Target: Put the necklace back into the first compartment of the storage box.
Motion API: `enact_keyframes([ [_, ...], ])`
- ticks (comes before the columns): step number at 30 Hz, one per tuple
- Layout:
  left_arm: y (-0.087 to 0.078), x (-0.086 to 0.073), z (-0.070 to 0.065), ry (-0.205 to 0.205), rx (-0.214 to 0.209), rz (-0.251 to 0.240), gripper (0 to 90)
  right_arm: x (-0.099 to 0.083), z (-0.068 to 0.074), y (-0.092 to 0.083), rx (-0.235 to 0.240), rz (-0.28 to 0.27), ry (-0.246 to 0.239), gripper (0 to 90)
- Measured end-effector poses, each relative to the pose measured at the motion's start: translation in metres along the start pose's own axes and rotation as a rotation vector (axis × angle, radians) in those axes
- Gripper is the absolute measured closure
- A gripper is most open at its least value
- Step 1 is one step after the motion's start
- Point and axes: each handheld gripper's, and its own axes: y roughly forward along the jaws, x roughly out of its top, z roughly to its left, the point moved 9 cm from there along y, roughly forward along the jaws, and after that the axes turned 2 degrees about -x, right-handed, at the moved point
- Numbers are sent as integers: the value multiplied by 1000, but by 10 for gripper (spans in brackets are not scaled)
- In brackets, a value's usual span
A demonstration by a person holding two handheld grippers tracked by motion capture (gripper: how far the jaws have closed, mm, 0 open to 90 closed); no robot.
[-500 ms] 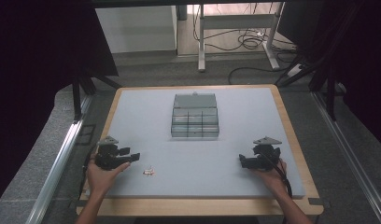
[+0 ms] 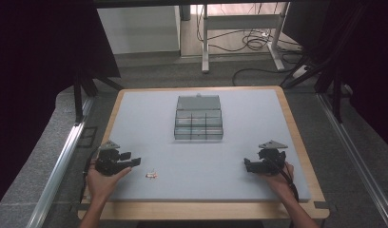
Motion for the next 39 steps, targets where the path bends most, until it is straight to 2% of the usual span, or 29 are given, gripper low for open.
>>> enact_keyframes([
  [7, -4, 3, 8, -3, -12, -8, 432, 0, -1, 0, 6, -4, -7, 18],
  [10, -6, 5, 7, -3, -15, -15, 434, -1, 0, -1, 7, -5, -3, 19],
  [15, -13, 10, 2, 24, -2, -22, 434, -1, 0, -1, 6, -4, -5, 17],
  [16, -17, 14, -3, 41, 1, -23, 434, -1, 0, -1, 6, -4, -4, 18],
  [20, -21, 19, -9, 54, -4, -27, 439, -1, 0, -1, 6, -7, -2, 18],
  [25, -25, 25, -25, 88, -23, -27, 447, -1, 0, -1, 6, -6, -2, 18],
  [31, -23, 25, -36, 114, -43, -10, 452, -1, 0, -1, 6, -5, -3, 18],
  [34, -21, 25, -43, 130, -58, -1, 451, -1, 0, -1, 8, -6, -4, 19],
  [36, -18, 24, -51, 136, -85, 7, 453, -1, 0, -1, 8, -6, -5, 19],
  [39, -13, 21, -58, 154, -93, 29, 469, -1, 0, -1, 5, -7, -8, 21],
])
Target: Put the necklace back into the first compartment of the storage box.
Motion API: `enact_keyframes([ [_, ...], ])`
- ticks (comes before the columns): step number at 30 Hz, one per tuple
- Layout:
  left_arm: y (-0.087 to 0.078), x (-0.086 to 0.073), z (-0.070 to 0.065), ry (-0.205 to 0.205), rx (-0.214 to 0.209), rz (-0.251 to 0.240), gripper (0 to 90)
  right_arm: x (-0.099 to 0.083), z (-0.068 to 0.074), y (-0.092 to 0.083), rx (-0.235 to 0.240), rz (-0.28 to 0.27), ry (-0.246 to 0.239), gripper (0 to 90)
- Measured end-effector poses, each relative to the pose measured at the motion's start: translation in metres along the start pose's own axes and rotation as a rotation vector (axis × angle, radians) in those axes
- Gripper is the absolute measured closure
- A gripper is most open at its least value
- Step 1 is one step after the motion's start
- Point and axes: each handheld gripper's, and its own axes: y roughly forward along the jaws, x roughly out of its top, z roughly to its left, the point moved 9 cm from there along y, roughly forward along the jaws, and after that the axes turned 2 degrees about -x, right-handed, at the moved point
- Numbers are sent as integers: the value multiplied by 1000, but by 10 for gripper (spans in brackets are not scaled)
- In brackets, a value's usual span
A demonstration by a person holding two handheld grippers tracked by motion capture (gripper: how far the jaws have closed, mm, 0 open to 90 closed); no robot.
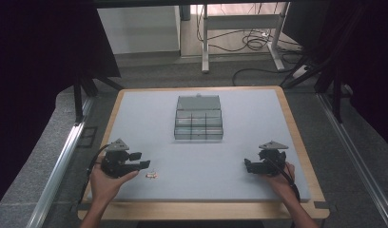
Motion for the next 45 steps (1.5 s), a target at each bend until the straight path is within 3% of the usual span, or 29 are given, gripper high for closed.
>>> enact_keyframes([
  [15, 26, -18, -13, 50, -46, 125, 580, 0, 0, 0, 4, -1, -2, 25],
  [23, 35, -27, -15, 83, -45, 192, 623, 0, 0, 0, 5, -1, -3, 25],
  [31, 42, -35, -20, 111, -57, 229, 712, 0, 0, 0, 6, -1, -2, 25],
  [36, 45, -37, -16, 124, -26, 247, 739, 0, 0, 0, 5, 0, -2, 24],
  [45, 49, -42, -11, 85, -46, 239, 827, 0, 0, 0, 6, 0, -2, 24],
])
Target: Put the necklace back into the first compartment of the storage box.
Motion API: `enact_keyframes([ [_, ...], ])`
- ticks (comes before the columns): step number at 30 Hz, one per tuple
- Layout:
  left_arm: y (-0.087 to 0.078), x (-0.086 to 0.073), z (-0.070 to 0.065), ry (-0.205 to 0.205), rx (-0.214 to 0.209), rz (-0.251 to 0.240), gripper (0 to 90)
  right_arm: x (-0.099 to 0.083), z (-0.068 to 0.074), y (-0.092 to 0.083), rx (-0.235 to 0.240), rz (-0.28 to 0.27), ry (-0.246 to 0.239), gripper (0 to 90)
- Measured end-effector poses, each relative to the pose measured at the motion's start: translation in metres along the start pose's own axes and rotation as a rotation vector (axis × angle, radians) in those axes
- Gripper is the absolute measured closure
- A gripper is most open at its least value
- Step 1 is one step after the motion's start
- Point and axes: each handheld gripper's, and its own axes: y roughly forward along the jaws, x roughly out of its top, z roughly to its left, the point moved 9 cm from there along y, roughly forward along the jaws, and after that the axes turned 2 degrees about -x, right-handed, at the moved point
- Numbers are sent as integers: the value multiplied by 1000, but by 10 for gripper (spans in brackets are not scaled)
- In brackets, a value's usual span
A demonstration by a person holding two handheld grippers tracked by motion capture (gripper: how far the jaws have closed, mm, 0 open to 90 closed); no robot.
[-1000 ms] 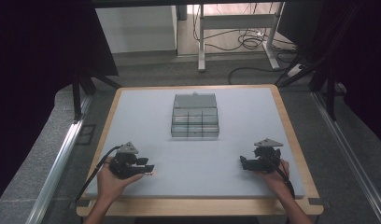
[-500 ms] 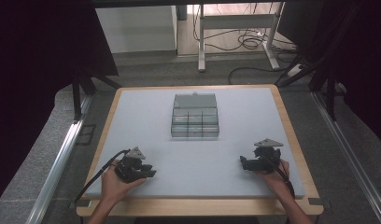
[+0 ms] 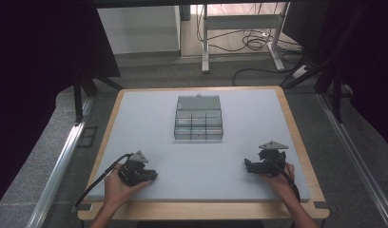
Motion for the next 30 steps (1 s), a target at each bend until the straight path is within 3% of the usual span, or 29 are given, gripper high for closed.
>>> enact_keyframes([
  [6, 1, 0, 0, 5, 15, 5, 889, 0, 0, 0, -1, 0, -1, 24],
  [14, -1, 1, 2, 5, 30, 0, 895, 0, 0, 0, -1, 0, -1, 24],
  [18, -13, 5, 6, -30, 10, -66, 895, 0, 0, 0, 0, 0, 0, 24],
  [30, -29, 12, 8, -50, -10, -143, 895, 0, 0, 0, 0, 0, 0, 24],
])
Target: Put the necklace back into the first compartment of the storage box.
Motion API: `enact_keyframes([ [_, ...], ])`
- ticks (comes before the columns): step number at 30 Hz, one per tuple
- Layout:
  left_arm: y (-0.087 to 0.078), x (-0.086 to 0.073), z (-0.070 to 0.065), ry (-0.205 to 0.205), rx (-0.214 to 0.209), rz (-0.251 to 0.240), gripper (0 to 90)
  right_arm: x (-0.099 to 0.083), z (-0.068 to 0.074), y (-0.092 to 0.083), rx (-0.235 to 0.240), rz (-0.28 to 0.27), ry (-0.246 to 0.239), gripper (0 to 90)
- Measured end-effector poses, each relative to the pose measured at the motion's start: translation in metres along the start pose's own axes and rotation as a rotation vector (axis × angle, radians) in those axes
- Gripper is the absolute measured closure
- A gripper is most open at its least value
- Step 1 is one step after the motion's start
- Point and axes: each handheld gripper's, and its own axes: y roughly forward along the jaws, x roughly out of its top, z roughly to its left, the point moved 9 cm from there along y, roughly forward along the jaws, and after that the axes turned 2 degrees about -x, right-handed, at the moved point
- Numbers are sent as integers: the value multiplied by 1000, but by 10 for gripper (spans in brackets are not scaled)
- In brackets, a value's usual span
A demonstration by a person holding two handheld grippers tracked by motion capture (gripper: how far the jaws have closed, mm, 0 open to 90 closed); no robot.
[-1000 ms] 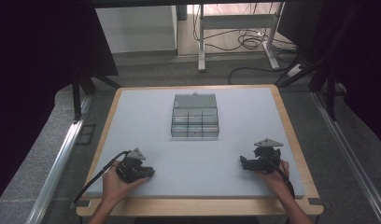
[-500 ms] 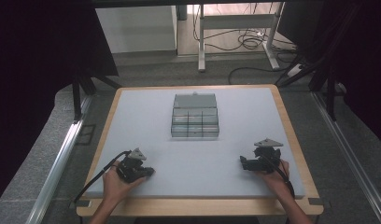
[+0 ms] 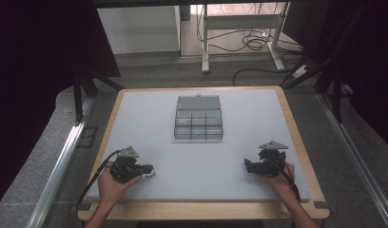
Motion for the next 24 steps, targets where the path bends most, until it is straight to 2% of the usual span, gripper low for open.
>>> enact_keyframes([
  [9, -16, 11, 2, -17, -4, -62, 895, 0, 0, 0, 0, 0, 1, 24],
  [10, -21, 16, 2, -16, -7, -83, 895, 0, 0, 0, 0, 0, 0, 24],
  [15, -30, 28, 3, -21, -7, -120, 895, 0, 0, 0, 0, 0, 0, 24],
  [24, -43, 43, 2, -18, -17, -164, 895, 0, 0, 0, 0, 0, 1, 23],
])
